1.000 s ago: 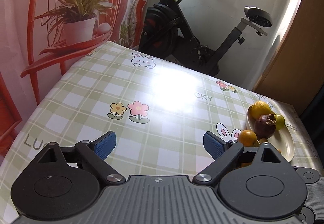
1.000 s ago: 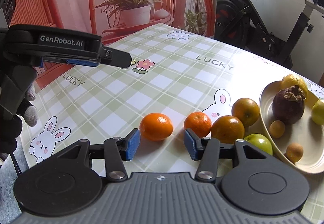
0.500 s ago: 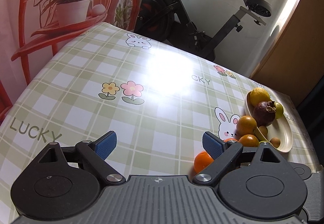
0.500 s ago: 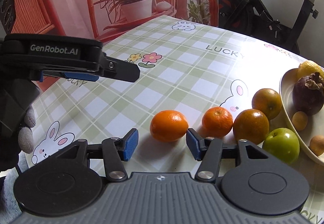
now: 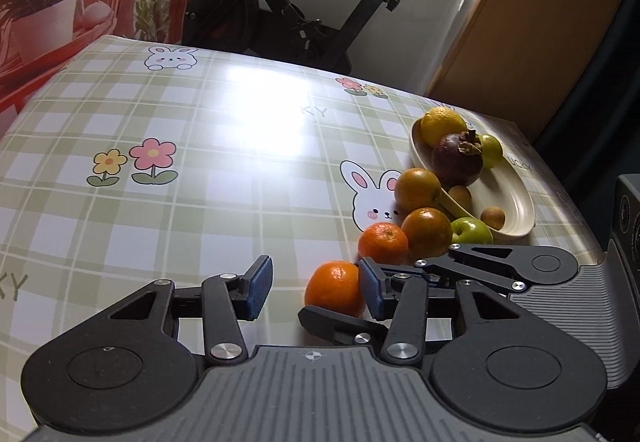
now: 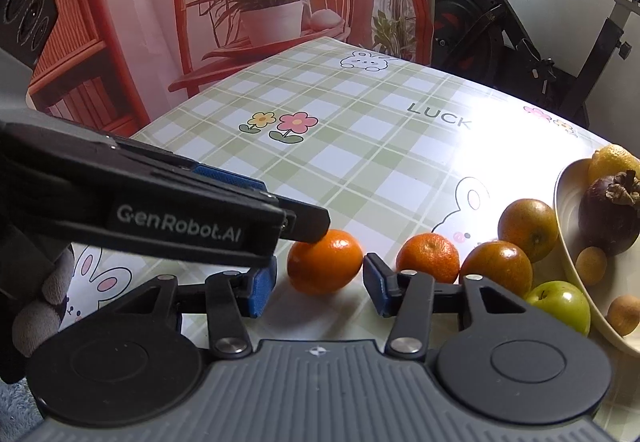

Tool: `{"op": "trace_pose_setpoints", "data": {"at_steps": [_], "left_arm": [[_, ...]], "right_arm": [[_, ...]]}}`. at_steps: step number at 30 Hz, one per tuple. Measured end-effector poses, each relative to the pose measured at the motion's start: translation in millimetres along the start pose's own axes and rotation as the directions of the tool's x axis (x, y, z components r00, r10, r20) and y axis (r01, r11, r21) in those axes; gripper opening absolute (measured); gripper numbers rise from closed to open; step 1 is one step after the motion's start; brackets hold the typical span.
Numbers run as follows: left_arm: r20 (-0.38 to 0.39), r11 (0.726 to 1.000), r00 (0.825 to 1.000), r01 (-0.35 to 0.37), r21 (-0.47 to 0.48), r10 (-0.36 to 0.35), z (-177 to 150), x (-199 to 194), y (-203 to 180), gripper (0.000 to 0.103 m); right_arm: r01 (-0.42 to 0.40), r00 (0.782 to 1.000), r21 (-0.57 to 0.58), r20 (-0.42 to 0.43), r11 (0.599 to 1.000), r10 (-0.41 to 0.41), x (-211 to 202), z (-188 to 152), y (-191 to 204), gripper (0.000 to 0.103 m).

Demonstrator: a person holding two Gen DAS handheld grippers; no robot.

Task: Organize fruits
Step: 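Close the left gripper around an orange, then lift the orange with the left gripper and carry it over the plate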

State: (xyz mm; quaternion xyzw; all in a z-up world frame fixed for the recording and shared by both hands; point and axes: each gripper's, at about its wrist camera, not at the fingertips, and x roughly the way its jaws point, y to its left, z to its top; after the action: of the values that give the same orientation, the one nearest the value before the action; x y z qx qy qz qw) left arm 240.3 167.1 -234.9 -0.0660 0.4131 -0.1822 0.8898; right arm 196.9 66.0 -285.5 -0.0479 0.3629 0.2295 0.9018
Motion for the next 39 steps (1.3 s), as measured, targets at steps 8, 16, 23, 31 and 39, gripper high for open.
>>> {"op": "trace_pose_setpoints", "data": {"at_steps": [8, 16, 23, 31, 39], "left_arm": [[-0.031, 0.999, 0.999, 0.041, -0.012, -0.041, -4.3, 9.0, -2.9, 0.037], [-0.023, 1.0, 0.999, 0.023, 0.01, -0.023, -7.6, 8.1, -10.9, 0.037], [-0.026, 1.0, 1.0, 0.018, 0.016, -0.017, -12.1, 6.8, -19.9, 0.037], [-0.014, 0.999, 1.0, 0.014, 0.043, -0.013, -12.3, -1.6, -36.5, 0.037], [0.035, 0.989, 0.999, 0.029, 0.148, -0.034, 14.3, -9.1, -74.3, 0.037]], "right_arm": [[-0.014, 1.0, 0.018, 0.01, 1.0, 0.014, -1.7, -1.6, -4.1, 0.044], [-0.04, 0.999, 0.057, -0.006, 0.998, 0.041, -1.6, -7.5, -9.2, 0.044], [-0.039, 0.999, 0.079, -0.007, 0.996, 0.039, -6.7, -13.1, -11.7, 0.043], [-0.028, 1.0, 0.084, 0.0, 0.996, 0.028, -18.3, -18.2, -11.8, 0.043], [-0.015, 0.996, 0.149, 0.094, 0.989, 0.001, -49.4, -17.7, -29.4, 0.042]]}}
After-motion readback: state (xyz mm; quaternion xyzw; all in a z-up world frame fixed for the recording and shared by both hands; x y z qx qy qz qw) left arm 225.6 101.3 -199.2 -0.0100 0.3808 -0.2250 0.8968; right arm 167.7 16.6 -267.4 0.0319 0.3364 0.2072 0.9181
